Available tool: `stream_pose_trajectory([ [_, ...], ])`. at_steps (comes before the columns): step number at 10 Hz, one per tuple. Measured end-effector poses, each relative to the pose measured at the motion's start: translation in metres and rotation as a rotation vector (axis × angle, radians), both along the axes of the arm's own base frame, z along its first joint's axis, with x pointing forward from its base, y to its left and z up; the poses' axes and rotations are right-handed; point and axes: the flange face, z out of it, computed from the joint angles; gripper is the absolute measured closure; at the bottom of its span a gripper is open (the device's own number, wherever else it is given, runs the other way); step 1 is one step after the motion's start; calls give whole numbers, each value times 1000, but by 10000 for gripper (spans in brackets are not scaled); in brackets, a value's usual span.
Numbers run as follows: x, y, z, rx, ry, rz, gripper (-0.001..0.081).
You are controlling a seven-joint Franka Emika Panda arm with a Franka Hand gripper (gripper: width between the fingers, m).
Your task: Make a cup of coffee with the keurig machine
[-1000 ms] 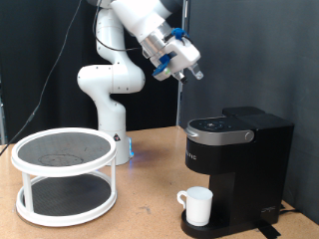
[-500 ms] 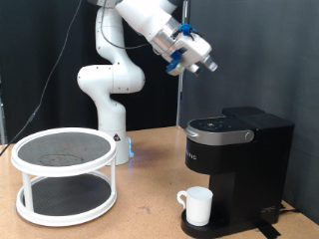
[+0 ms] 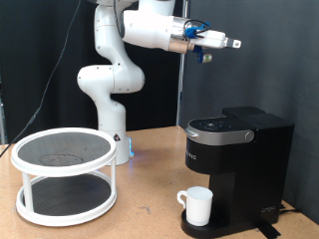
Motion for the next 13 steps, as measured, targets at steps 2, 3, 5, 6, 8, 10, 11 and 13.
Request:
stream_pose_trajectory([
  [2, -1, 2, -11, -237, -80, 36, 72],
  [3, -1, 3, -17, -345, -136, 84, 72],
  [5, -1, 0, -25, -511, -236, 189, 72],
  [6, -1, 0, -26, -483, -217, 170, 72],
  [8, 2, -4, -33, -733, -201, 155, 72],
  [10, 4, -7, -42, -997, -260, 173, 72],
  [11, 3, -6, -47, -1054, -252, 219, 72],
  [13, 3, -9, -47, -1067, -242, 238, 72],
])
